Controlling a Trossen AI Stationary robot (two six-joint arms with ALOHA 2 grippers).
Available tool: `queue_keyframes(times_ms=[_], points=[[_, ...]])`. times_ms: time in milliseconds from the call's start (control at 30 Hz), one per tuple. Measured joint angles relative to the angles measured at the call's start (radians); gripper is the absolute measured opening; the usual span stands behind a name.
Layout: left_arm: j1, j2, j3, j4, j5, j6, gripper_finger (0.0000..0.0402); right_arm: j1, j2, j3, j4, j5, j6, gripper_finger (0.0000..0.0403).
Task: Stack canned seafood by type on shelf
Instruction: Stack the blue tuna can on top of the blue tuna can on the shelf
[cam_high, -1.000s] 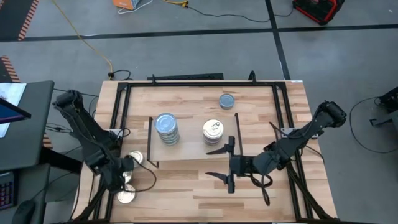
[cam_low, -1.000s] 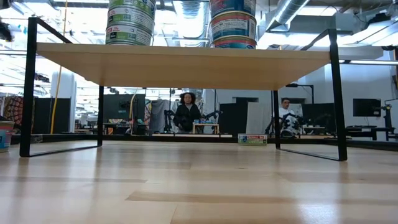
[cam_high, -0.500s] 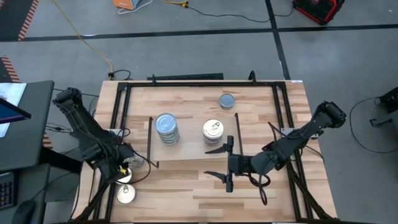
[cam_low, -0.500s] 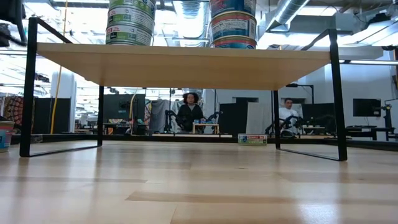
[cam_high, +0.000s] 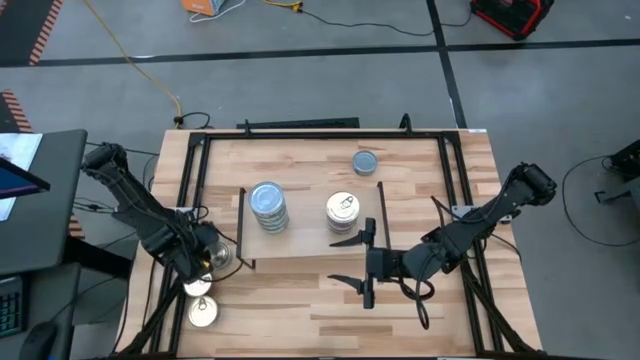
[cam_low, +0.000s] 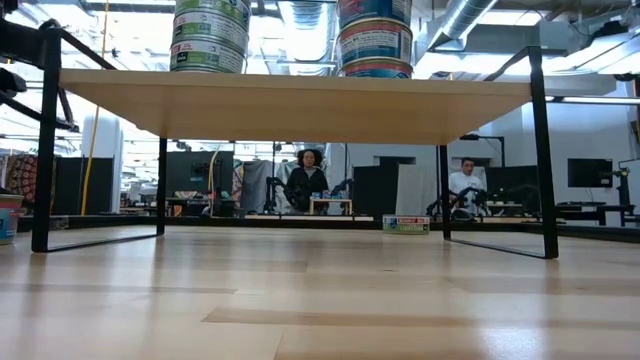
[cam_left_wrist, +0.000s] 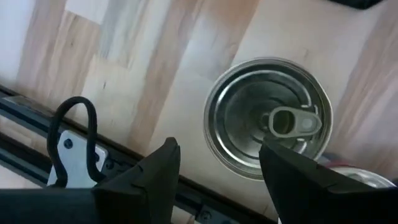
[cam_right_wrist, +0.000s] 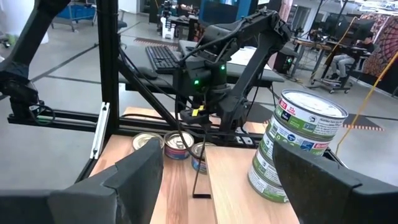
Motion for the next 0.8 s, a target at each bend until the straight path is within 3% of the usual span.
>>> queue_keyframes(times_ms=[167, 333, 800], points=[[-0.01, 0.003, 0.003, 0.126, 0.058, 0.062, 0.021, 0.0, 0.0, 0.0, -0.006, 0.0, 0.0, 0.0327], [-0.023, -0.001, 0.019, 0.368, 0.117, 0.223, 0.021, 0.0, 0.0, 0.0, -0.011, 0.0, 0.001, 0.0327], [-0.06, 0.0, 0.131, 0.366, 0.153, 0.21, 0.021, 0.0, 0.0, 0.0, -0.009, -0.001, 0.003, 0.0327]])
